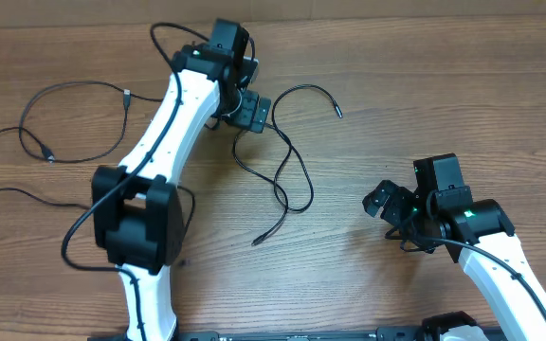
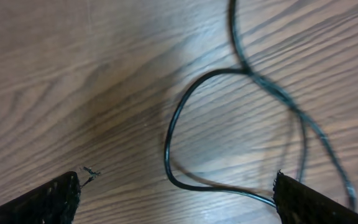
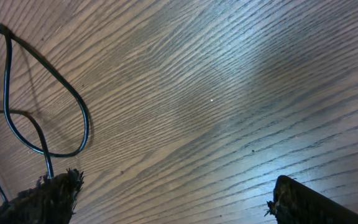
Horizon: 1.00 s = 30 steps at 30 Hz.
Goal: Untangle cables
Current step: 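Move the left gripper back toward the remaining cable in the center, then grasp the center black cable with the left gripper and lift it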
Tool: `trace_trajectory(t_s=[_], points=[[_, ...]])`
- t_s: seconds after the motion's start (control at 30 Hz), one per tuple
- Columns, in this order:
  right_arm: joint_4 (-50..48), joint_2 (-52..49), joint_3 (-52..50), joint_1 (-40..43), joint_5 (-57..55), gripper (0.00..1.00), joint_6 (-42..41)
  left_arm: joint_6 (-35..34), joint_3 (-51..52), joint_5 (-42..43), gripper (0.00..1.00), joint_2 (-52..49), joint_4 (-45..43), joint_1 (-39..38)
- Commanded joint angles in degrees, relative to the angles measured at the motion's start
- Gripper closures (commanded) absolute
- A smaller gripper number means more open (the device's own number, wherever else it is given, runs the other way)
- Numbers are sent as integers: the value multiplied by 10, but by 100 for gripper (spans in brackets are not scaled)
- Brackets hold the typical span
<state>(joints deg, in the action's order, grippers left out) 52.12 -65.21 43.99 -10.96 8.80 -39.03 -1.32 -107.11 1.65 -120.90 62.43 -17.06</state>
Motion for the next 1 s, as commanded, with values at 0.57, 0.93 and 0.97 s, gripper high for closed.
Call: trace_trajectory(t_s=[0.57, 0.93, 0.97], points=[[-5, -1, 18, 1, 2, 0, 6, -6, 1, -18, 18, -115, 18, 1], [-4, -1, 18, 1, 2, 0, 6, -6, -22, -19, 96, -108, 33, 1], [-4, -1, 18, 1, 2, 0, 6, -10, -51, -19, 96, -97, 48, 1]])
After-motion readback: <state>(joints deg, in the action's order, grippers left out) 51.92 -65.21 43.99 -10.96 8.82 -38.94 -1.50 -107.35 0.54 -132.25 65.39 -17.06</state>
